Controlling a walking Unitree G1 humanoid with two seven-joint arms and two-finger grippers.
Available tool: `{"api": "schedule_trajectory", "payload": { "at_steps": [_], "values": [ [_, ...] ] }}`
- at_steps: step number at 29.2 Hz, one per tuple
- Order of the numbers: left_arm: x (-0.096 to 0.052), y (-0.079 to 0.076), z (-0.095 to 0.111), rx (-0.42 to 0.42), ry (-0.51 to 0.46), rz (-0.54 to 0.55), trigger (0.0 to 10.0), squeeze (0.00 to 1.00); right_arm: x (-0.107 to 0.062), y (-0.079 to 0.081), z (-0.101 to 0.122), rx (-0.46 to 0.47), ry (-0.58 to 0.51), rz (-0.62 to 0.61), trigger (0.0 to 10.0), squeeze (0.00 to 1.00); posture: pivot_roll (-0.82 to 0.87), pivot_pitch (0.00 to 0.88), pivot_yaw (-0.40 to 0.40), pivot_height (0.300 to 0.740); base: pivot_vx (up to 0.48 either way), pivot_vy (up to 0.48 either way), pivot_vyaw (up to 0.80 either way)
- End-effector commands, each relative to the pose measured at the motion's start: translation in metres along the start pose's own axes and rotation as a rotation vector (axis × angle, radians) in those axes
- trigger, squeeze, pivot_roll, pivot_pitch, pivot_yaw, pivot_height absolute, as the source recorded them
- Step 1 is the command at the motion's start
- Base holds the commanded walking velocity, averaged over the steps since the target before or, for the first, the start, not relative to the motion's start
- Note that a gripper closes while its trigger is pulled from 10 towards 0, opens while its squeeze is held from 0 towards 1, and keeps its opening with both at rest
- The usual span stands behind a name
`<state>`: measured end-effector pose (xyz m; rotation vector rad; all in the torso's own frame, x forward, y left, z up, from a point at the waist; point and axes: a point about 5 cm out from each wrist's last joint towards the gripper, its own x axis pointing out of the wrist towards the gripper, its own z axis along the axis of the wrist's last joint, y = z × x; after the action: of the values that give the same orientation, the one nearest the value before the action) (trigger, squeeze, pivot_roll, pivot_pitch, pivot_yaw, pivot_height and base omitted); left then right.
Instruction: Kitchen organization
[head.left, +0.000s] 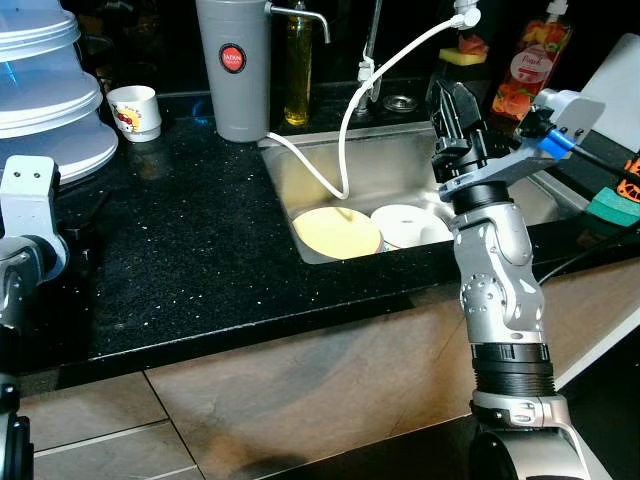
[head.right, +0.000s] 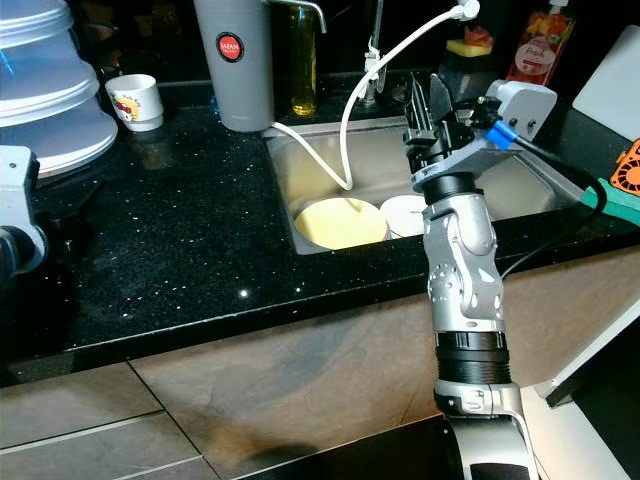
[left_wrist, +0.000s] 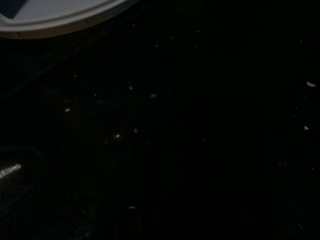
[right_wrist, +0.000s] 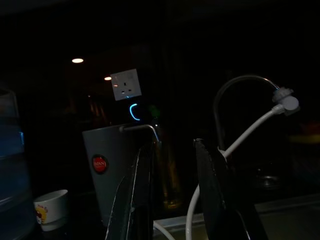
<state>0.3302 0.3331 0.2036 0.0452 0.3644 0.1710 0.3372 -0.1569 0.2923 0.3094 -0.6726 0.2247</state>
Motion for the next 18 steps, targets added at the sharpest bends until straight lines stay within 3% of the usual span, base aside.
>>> {"api": "schedule_trajectory", "payload": {
  "at_steps": [1,9,14,15,16,17,18],
  "values": [
    [0.003,-0.002,-0.027,-0.019,0.119,0.006,0.0,0.0,-0.002,-0.001,0.002,-0.002,-0.001,-0.006,10.0,0.0,0.06,0.013,-0.005,0.74,0.0,0.0,0.0],
    [0.005,-0.016,-0.011,-0.03,0.058,-0.033,0.0,0.0,0.0,-0.001,0.004,0.004,-0.002,-0.008,10.0,0.0,0.06,0.011,-0.006,0.74,0.0,0.0,0.0],
    [0.002,-0.035,0.037,-0.145,-0.172,-0.09,0.0,0.0,0.001,-0.003,0.006,0.014,-0.005,-0.021,10.0,0.0,0.05,0.012,-0.009,0.74,0.0,0.0,0.0],
    [-0.003,-0.044,0.055,-0.158,-0.277,-0.123,10.0,0.0,0.001,-0.003,0.007,0.021,-0.007,-0.02,10.0,0.0,0.05,0.011,-0.011,0.74,0.0,0.0,0.0],
    [-0.009,-0.055,0.071,-0.167,-0.372,-0.181,10.0,0.0,0.002,-0.002,0.008,0.03,-0.008,-0.017,10.0,0.0,0.05,0.011,-0.015,0.74,0.0,0.0,0.0],
    [-0.009,-0.055,0.071,-0.167,-0.372,-0.181,10.0,0.0,0.002,-0.002,0.008,0.03,-0.008,-0.017,10.0,0.0,0.05,0.011,-0.015,0.74,0.0,0.0,0.0],
    [-0.021,-0.075,0.09,-0.164,-0.493,-0.306,10.0,0.0,0.003,0.003,0.008,0.083,0.001,0.017,10.0,0.0,0.04,0.01,-0.015,0.74,0.0,0.0,0.0]
  ]
}}
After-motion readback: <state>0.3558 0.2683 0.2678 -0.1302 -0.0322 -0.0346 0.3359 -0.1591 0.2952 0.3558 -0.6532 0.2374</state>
